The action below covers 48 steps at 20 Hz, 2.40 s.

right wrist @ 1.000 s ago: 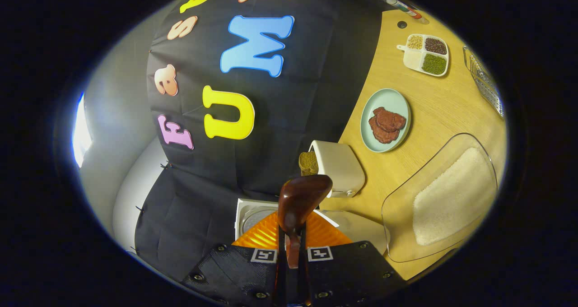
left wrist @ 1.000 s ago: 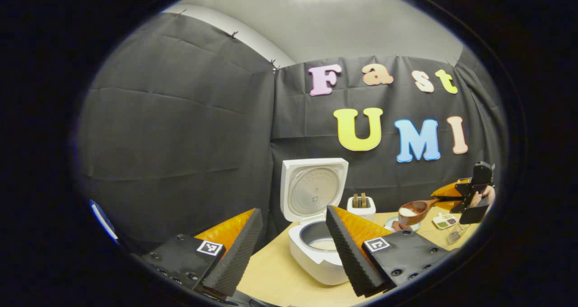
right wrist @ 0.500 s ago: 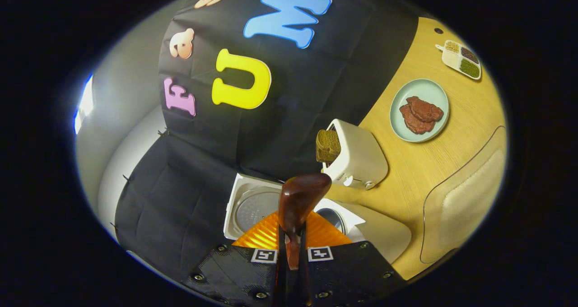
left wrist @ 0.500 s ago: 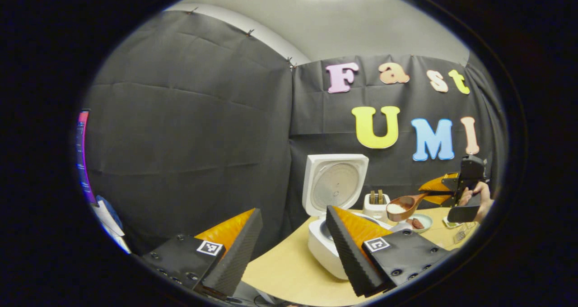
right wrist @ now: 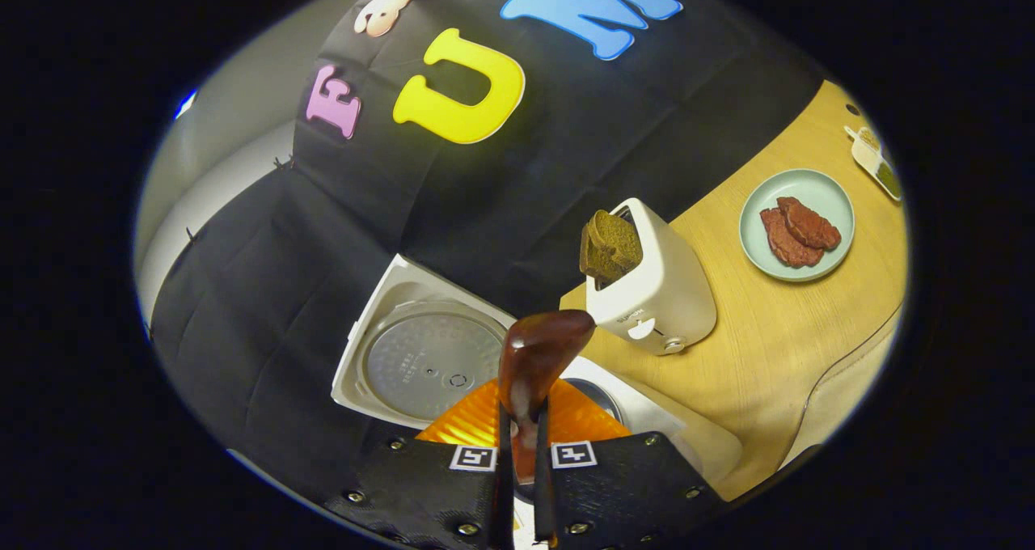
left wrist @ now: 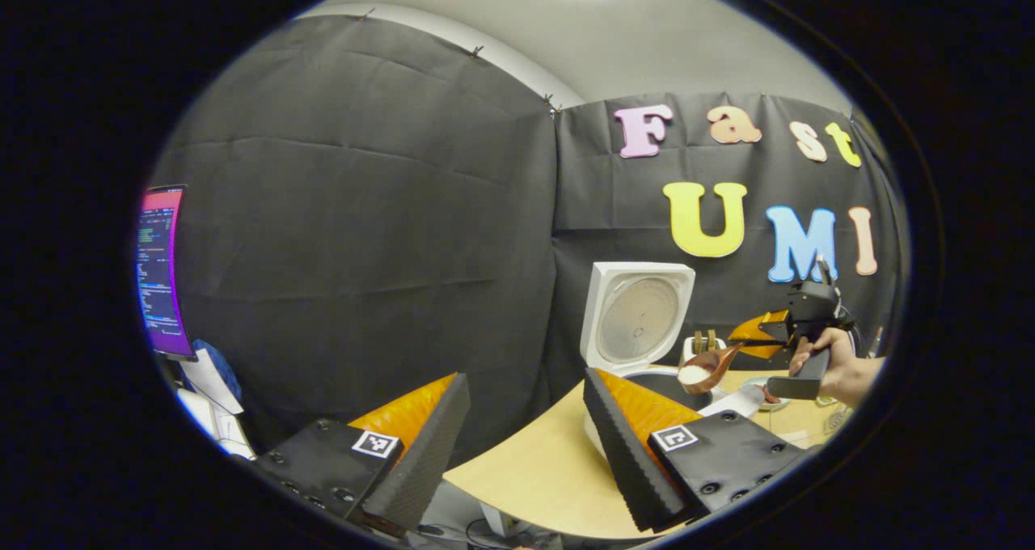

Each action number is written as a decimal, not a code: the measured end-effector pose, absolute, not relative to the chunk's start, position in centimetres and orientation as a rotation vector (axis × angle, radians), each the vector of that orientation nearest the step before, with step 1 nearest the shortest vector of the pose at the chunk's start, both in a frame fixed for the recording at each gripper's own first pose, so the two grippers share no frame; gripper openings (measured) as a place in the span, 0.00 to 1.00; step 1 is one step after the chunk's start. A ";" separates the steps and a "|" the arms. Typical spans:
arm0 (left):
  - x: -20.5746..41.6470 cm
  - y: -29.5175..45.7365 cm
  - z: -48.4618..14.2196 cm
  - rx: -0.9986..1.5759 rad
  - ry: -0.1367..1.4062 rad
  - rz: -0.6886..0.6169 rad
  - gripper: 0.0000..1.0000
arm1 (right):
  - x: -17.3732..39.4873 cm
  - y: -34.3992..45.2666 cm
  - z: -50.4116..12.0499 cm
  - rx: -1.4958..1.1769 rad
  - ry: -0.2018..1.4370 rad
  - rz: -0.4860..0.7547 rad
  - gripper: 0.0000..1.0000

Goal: Close the left gripper, press the button to open the rice cooker; take a wooden spoon from the chopstick holder with the right hand, scoop a spoonful of rice and pour it into the rice cooker, then put the wooden spoon back into the chopstick holder.

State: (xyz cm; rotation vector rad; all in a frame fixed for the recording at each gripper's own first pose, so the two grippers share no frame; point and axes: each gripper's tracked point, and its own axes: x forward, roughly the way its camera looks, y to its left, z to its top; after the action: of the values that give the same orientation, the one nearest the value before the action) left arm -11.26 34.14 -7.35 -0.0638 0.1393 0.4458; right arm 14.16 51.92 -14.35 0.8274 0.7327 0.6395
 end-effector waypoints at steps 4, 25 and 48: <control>-11.9 34.5 -7.6 -0.066 0.147 0.462 1.00 | 13.8 54.9 -16.0 0.649 0.717 0.668 0.10; -12.5 33.6 -7.6 -0.093 0.138 0.450 1.00 | 10.9 58.0 -13.1 -0.227 0.299 0.826 0.10; -8.0 28.2 -1.5 -0.054 0.041 0.332 0.97 | 9.1 45.1 0.3 0.095 0.207 0.780 0.10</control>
State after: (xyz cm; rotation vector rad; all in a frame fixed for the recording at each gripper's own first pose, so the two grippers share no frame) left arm -8.05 28.25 -1.53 -0.0540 0.0406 0.3321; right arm 9.13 45.13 0.29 0.0949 0.2074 0.7803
